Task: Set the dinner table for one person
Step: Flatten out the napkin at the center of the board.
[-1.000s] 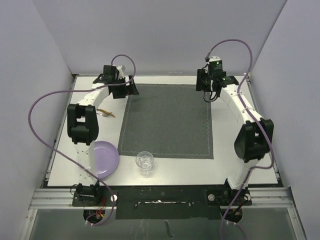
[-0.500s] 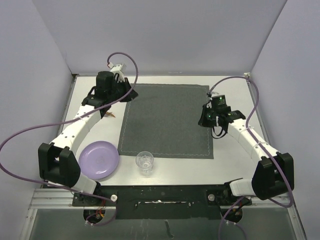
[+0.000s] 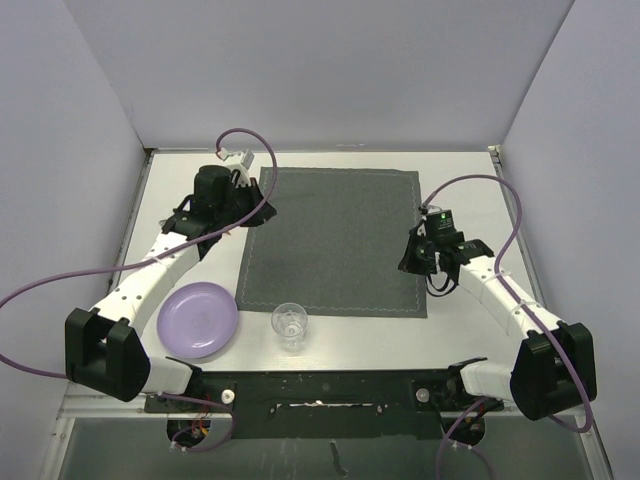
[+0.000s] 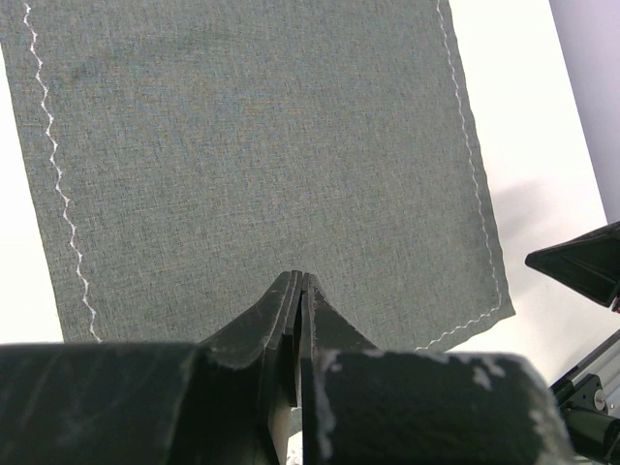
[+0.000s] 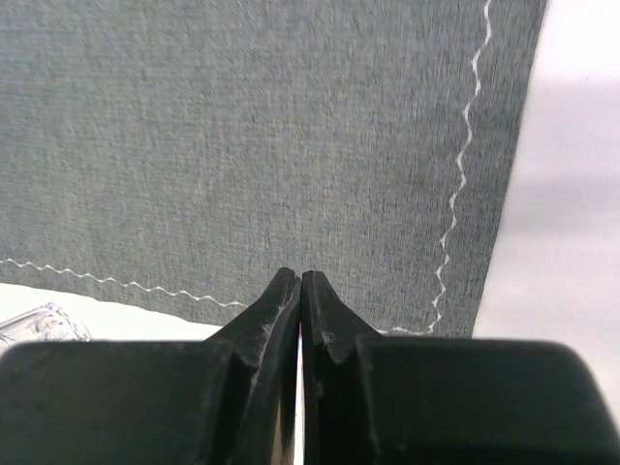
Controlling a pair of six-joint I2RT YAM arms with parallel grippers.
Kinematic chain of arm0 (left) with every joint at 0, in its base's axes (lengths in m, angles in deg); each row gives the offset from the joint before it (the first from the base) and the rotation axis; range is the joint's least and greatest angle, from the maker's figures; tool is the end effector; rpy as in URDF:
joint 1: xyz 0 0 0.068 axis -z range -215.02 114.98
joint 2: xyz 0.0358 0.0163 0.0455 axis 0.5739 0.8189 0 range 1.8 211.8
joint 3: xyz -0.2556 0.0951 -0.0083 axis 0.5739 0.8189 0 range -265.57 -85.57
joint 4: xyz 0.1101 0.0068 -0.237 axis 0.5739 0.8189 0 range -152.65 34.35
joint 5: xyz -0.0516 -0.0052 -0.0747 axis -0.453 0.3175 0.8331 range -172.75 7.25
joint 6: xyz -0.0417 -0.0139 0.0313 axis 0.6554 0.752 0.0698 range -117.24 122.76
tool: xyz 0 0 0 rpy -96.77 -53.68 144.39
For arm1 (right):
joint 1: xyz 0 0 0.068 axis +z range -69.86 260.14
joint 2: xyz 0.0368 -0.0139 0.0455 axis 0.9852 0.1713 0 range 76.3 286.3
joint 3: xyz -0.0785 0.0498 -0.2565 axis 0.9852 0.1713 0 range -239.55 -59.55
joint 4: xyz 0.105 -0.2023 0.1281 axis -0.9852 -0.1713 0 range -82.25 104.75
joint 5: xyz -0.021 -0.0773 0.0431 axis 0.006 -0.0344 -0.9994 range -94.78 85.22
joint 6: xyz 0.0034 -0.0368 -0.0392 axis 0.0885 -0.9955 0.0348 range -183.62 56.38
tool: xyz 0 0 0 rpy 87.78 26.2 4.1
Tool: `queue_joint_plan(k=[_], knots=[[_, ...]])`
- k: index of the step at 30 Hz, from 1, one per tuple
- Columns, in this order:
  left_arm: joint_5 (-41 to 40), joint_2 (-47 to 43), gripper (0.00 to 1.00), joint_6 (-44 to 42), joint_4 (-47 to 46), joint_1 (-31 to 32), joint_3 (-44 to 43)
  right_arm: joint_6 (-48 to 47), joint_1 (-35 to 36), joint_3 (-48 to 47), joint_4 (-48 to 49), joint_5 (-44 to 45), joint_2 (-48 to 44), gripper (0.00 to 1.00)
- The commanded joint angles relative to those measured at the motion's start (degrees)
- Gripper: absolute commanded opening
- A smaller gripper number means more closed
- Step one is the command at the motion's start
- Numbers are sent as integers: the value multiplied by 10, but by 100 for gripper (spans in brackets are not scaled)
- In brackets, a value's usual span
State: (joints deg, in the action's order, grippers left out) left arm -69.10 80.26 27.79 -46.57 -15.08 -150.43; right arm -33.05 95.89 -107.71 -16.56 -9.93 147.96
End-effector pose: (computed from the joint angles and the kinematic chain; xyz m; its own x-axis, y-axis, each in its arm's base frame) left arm 0.2920 -0.1149 0.3191 -0.6435 -0.2039 -0.7378 0.2780 0.8358 -0.4735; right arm 0.2385 0.0705 0.2321 -0.8401 0.2893 -0.4589 0.1243 0.9261 0.3562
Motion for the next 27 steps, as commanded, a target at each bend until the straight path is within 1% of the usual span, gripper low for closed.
queue_joint_plan(k=[1,7,14,19,23,27], knots=[[-4,-16,0,0,-14,2,-3,37,1,22,25,-18,-5,0],[1,-14,0,-8,-10,2,3,25,2,33,25,-37,32,0],[3,-11,0,-15,-7,2,5,12,3,36,-28,2,18,0],[11,-8,0,-16,-8,2,6,26,2,39,-51,26,2,0],[17,-13,0,-15,-10,2,8,33,2,38,-58,33,16,0],[16,-25,0,-20,-4,2,10,30,3,35,-57,38,50,0]])
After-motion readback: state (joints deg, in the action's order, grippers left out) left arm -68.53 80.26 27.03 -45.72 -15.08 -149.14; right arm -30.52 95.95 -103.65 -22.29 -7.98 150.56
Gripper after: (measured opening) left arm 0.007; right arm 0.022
